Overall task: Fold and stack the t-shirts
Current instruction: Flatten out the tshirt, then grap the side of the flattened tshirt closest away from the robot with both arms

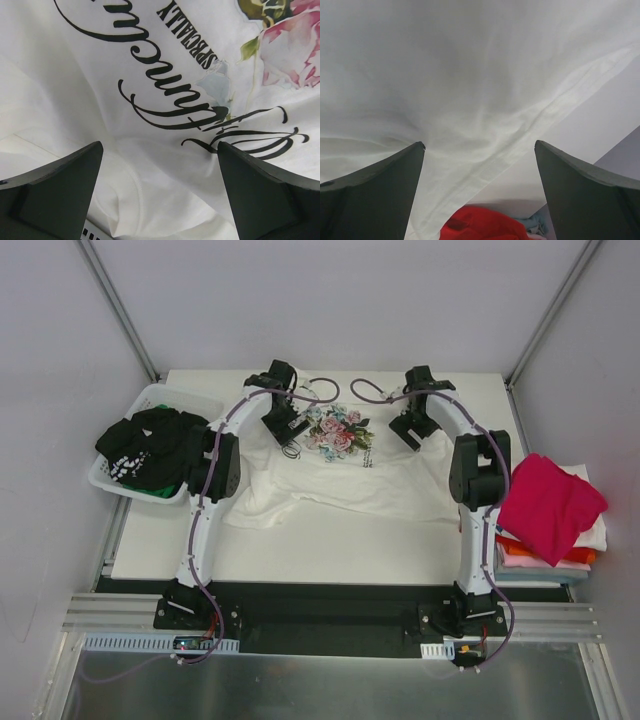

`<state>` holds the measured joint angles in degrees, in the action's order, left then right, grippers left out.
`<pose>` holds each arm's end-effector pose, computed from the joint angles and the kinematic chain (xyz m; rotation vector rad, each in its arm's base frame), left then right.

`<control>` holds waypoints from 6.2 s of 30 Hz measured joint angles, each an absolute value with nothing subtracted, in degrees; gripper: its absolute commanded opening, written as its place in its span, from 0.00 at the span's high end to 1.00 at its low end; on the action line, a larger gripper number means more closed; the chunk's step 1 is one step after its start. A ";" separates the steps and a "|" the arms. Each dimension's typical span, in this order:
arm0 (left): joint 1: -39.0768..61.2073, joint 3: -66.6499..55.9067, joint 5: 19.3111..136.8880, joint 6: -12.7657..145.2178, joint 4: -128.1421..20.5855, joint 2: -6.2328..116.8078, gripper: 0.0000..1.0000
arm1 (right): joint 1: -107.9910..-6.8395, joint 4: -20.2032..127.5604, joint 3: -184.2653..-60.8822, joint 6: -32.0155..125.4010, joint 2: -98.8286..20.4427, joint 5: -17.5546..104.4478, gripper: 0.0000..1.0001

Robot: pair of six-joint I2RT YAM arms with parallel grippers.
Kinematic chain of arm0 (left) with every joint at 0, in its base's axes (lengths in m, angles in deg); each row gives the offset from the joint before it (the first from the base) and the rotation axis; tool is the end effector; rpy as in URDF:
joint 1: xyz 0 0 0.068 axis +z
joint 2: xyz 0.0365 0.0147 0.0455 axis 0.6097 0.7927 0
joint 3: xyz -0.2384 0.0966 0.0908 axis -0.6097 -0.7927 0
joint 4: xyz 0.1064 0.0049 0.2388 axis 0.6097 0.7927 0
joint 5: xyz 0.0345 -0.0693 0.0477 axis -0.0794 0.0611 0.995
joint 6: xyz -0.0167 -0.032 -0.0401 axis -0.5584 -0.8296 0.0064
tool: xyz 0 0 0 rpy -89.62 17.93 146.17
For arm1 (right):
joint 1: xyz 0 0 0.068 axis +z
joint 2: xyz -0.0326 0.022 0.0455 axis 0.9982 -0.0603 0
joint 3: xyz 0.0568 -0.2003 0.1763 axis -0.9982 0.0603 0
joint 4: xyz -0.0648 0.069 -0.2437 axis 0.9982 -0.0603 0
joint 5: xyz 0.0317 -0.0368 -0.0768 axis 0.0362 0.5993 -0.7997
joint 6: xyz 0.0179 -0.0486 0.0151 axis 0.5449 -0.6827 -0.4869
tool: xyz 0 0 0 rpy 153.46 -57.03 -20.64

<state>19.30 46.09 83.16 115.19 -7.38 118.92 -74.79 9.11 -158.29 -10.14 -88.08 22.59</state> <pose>0.4996 -0.1670 0.1847 1.2360 2.2997 0.0456 0.4802 0.0917 0.1970 -1.3429 2.3892 -0.5089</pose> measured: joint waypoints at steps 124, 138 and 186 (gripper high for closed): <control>-4.74 -32.79 95.11 108.94 -30.51 64.81 0.32 | -69.46 21.96 -100.81 -6.25 -45.09 17.22 0.13; -2.82 -30.62 87.64 108.09 -30.97 66.86 0.32 | -71.97 19.93 -100.81 -6.21 -45.05 23.73 0.14; 5.31 -27.41 77.37 107.24 -31.18 70.86 0.44 | -74.47 15.49 -99.52 -9.90 -50.67 28.17 0.34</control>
